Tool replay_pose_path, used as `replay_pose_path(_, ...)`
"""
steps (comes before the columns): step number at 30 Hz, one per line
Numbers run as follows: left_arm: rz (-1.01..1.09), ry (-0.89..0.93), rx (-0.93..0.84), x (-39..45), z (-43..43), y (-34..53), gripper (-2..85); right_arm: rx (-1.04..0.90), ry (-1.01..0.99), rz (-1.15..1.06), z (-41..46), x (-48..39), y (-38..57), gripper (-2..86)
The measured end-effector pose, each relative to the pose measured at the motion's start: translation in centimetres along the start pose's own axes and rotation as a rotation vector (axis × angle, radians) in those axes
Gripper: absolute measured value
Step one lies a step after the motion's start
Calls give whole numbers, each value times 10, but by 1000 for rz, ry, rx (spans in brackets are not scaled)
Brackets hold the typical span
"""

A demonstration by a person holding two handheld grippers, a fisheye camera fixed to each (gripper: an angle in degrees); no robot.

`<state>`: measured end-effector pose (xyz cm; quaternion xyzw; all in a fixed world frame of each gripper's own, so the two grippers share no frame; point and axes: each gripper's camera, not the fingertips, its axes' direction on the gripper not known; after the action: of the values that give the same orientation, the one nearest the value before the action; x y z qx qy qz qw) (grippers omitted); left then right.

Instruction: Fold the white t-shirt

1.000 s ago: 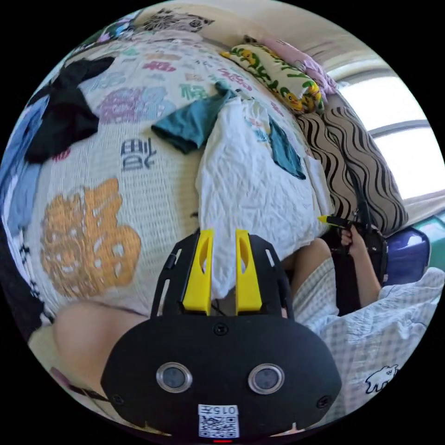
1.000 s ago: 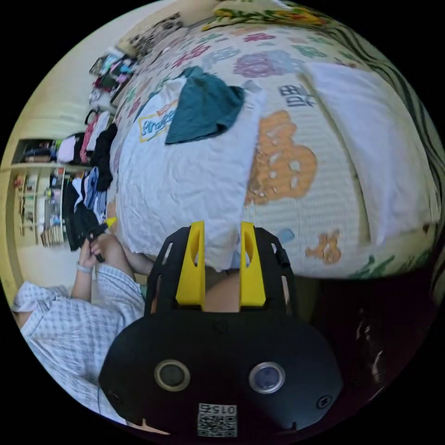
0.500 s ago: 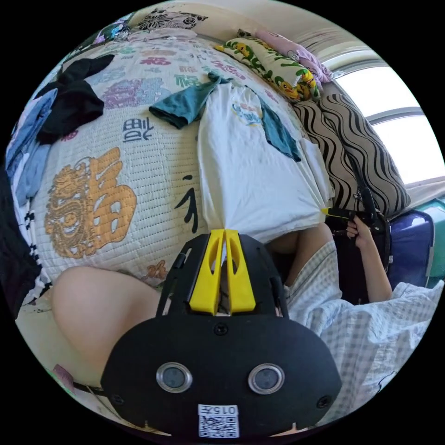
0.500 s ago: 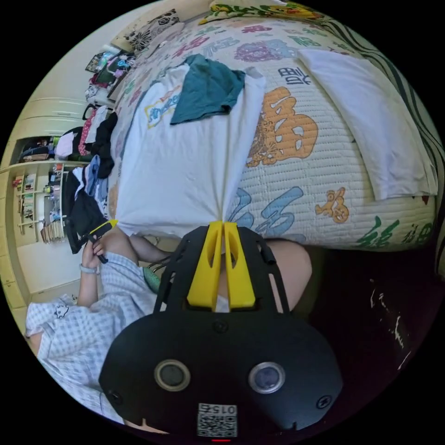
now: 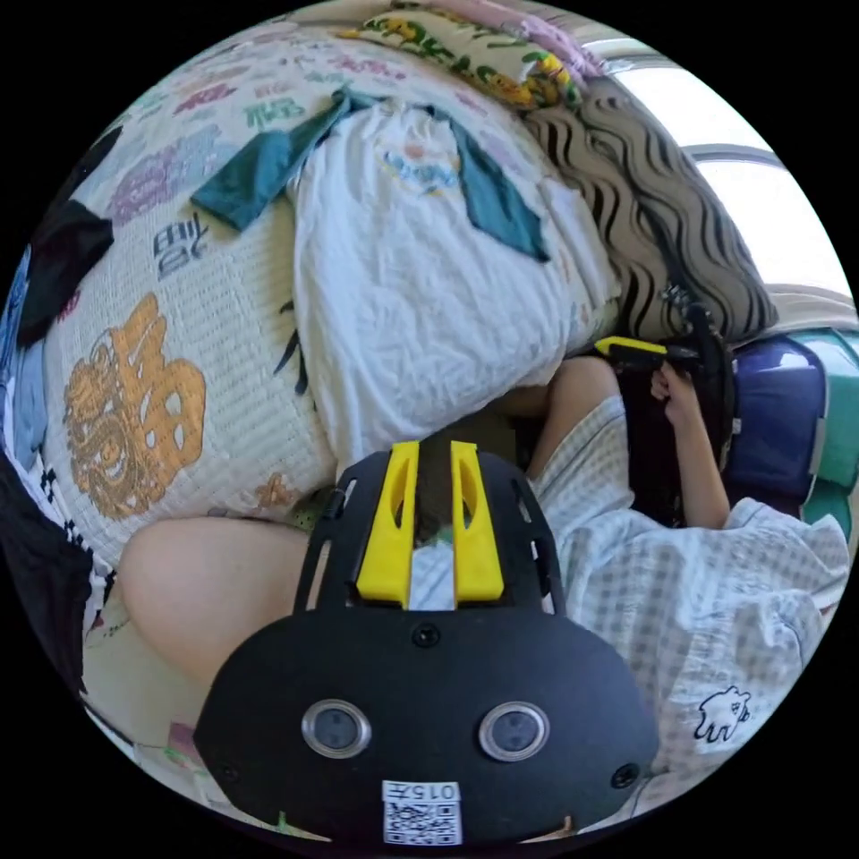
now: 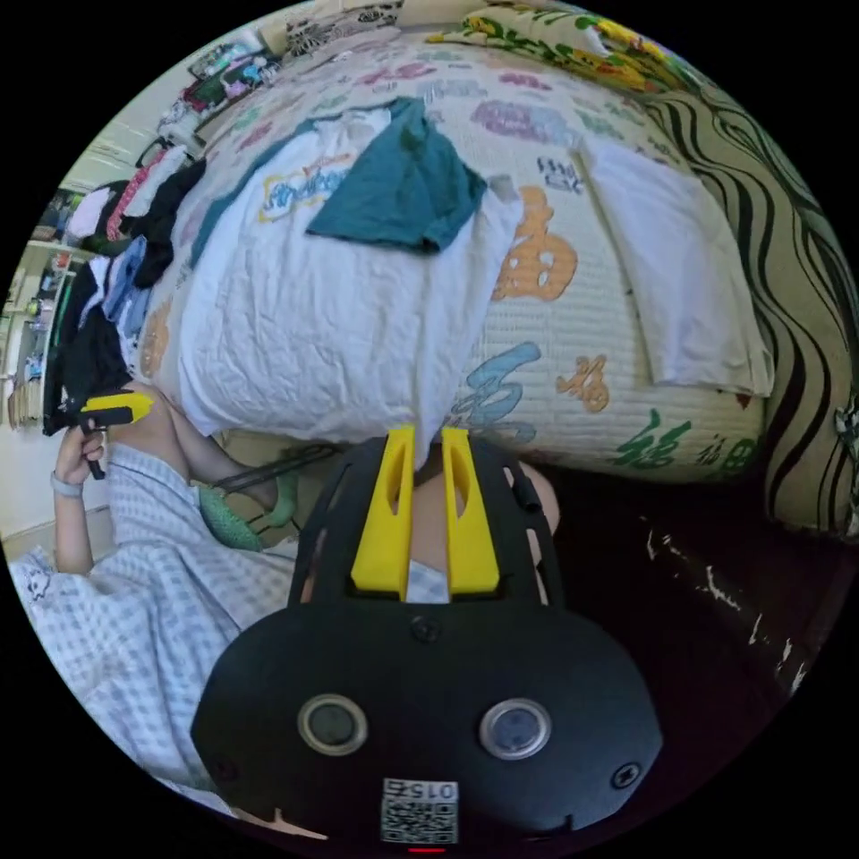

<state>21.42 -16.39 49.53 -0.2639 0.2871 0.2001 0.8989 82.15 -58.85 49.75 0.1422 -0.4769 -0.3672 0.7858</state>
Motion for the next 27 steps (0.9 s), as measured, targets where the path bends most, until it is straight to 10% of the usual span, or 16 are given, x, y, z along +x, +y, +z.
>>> replay_pose_path(6,91,67,225,23,6,-101,61,157,-198,79,9,30,-54,61)
replay_pose_path(27,187,112,128,24,119,-282,-6,242,-557,177,82,103,-98,4)
